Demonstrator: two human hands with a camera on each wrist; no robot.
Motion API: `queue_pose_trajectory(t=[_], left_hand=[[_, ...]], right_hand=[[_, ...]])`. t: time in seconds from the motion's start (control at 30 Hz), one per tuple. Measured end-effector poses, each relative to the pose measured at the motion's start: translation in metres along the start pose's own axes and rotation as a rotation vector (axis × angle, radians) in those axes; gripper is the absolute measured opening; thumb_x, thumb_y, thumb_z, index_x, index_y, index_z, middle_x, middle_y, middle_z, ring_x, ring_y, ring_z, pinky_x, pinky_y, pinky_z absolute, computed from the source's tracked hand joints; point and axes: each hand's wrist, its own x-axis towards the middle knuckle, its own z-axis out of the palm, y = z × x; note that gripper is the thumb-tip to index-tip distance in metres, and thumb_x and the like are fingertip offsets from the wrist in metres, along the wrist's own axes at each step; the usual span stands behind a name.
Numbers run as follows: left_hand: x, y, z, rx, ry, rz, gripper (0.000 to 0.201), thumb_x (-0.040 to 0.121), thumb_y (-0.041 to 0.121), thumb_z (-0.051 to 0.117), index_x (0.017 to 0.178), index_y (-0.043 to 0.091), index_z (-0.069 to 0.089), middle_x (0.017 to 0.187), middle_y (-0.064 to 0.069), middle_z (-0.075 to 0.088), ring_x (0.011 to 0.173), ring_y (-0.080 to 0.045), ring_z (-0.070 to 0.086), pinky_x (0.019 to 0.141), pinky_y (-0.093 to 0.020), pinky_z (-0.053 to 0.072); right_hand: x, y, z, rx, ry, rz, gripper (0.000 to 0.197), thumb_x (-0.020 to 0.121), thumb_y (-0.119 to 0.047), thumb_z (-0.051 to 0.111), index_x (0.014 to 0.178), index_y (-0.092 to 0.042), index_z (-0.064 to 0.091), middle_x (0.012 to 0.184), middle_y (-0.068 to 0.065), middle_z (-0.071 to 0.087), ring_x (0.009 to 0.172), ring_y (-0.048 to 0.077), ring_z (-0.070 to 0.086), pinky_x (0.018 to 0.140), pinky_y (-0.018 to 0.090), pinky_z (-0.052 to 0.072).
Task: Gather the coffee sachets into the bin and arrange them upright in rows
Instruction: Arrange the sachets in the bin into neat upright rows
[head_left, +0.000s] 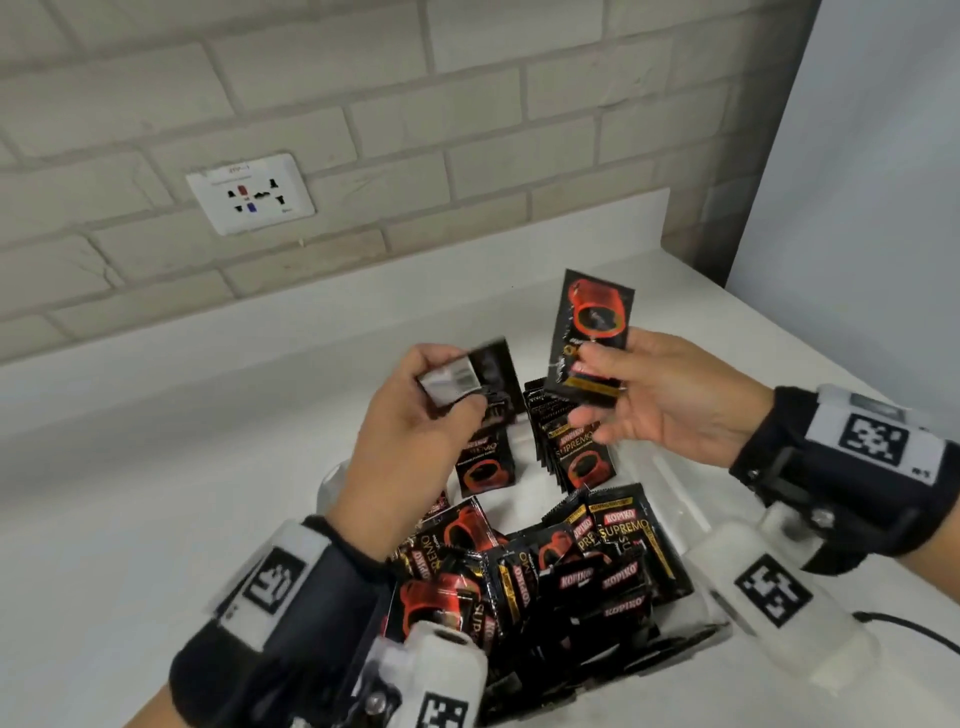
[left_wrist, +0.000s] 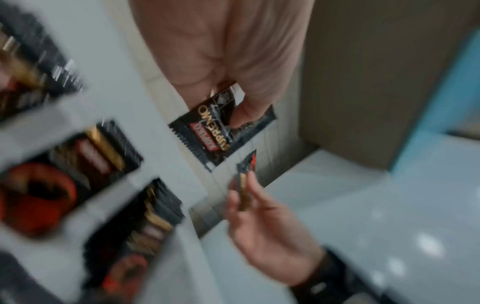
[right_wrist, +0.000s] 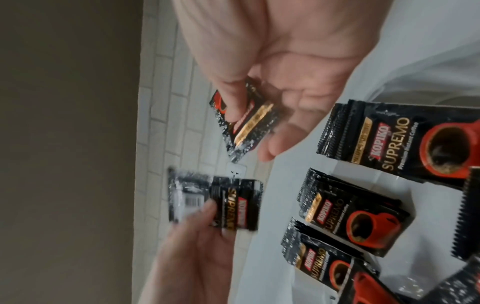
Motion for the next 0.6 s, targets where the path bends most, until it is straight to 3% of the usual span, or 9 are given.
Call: queue_pose_trajectory(t=[0.1,0.17,0.2,0.27,0.33,0.43,0.5,0.57,0.6], left_hand=[[-0.002,-0.004,-0.015,0.331,-0.035,0.387,0.024,0.064,0.015,0.075,0.066,0.027,0.055,0.098,0.025,0.066,0.114,0.002,0.053,0.096,-0.011,0.037],[-0.004,-0.006,-0.022,0.489,-0.035,0.491,0.020,0.058,0.027,0.075,0.070,0.030,0.060,0.115,0.034,0.056,0.126,-0.004,0.042,0.101,-0.012,0.030],[-0.003,-0.006,-0.022,0.511,-0.024,0.499,0.018,0.058,0.028,0.074,0.070,0.030,0.061,0.120,0.030,0.054,0.126,-0.005,0.041,0.100,-0.012,0.031],[-0.004,-0.004,-0.022,0.427,-0.009,0.447,0.019,0.056,0.018,0.076,0.068,0.025,0.063,0.118,0.014,0.054,0.115,0.003,0.048,0.091,-0.008,0.037],[-0.006,-0.004,-0.020,0.255,-0.092,0.381,0.019,0.055,0.006,0.075,0.061,0.019,0.063,0.095,0.010,0.064,0.090,0.006,0.060,0.074,-0.007,0.045],[-0.011,-0.003,-0.018,0.147,-0.130,0.213,0.022,0.062,-0.007,0.072,0.058,0.015,0.067,0.067,0.011,0.069,0.062,-0.001,0.065,0.060,-0.011,0.049],[-0.011,-0.004,-0.020,0.208,-0.141,0.079,0.042,0.071,-0.023,0.060,0.072,0.017,0.074,0.075,0.007,0.074,0.070,-0.014,0.070,0.071,-0.027,0.056],[-0.013,-0.001,-0.022,0.251,-0.224,-0.027,0.050,0.073,-0.018,0.054,0.087,0.026,0.075,0.086,0.001,0.075,0.086,-0.034,0.068,0.087,-0.056,0.047],[-0.012,0.002,-0.024,0.233,-0.248,-0.060,0.048,0.069,-0.010,0.053,0.090,0.027,0.074,0.089,-0.001,0.075,0.090,-0.034,0.067,0.090,-0.060,0.043]], right_hand=[[-0.005,-0.008,-0.012,0.033,-0.048,-0.012,0.023,0.073,-0.025,0.058,0.094,-0.016,0.060,0.079,0.005,0.065,0.052,0.012,0.057,0.044,0.020,0.049],[-0.007,-0.012,-0.017,-0.054,-0.074,-0.036,0.026,0.070,-0.021,0.059,0.094,-0.013,0.060,0.074,0.004,0.063,0.050,0.010,0.052,0.043,0.017,0.046],[-0.008,-0.015,-0.019,-0.116,-0.065,-0.060,0.028,0.068,-0.020,0.061,0.094,-0.010,0.060,0.071,0.004,0.062,0.049,0.009,0.049,0.043,0.015,0.044],[-0.010,-0.023,-0.022,-0.231,-0.034,-0.126,0.035,0.062,-0.018,0.064,0.095,-0.006,0.062,0.068,0.002,0.056,0.052,0.008,0.043,0.045,0.012,0.039],[-0.012,-0.032,-0.024,-0.313,-0.044,-0.192,0.045,0.055,-0.018,0.073,0.097,-0.005,0.065,0.070,0.003,0.056,0.055,0.007,0.041,0.047,0.012,0.037],[-0.014,-0.048,-0.024,-0.394,-0.188,-0.288,0.047,0.034,-0.039,0.089,0.076,-0.027,0.073,0.069,-0.005,0.066,0.052,0.002,0.051,0.048,0.011,0.041],[-0.013,-0.057,-0.021,-0.489,-0.310,-0.291,0.047,0.034,-0.050,0.087,0.075,-0.037,0.068,0.076,-0.002,0.071,0.058,0.005,0.059,0.053,0.014,0.048],[-0.014,-0.065,-0.011,-0.632,-0.423,-0.262,0.037,0.046,-0.042,0.086,0.076,-0.039,0.064,0.081,0.003,0.071,0.064,0.011,0.063,0.057,0.021,0.052],[-0.013,-0.068,-0.004,-0.724,-0.450,-0.259,0.034,0.051,-0.033,0.087,0.077,-0.038,0.064,0.082,0.004,0.071,0.063,0.013,0.063,0.057,0.022,0.052]])
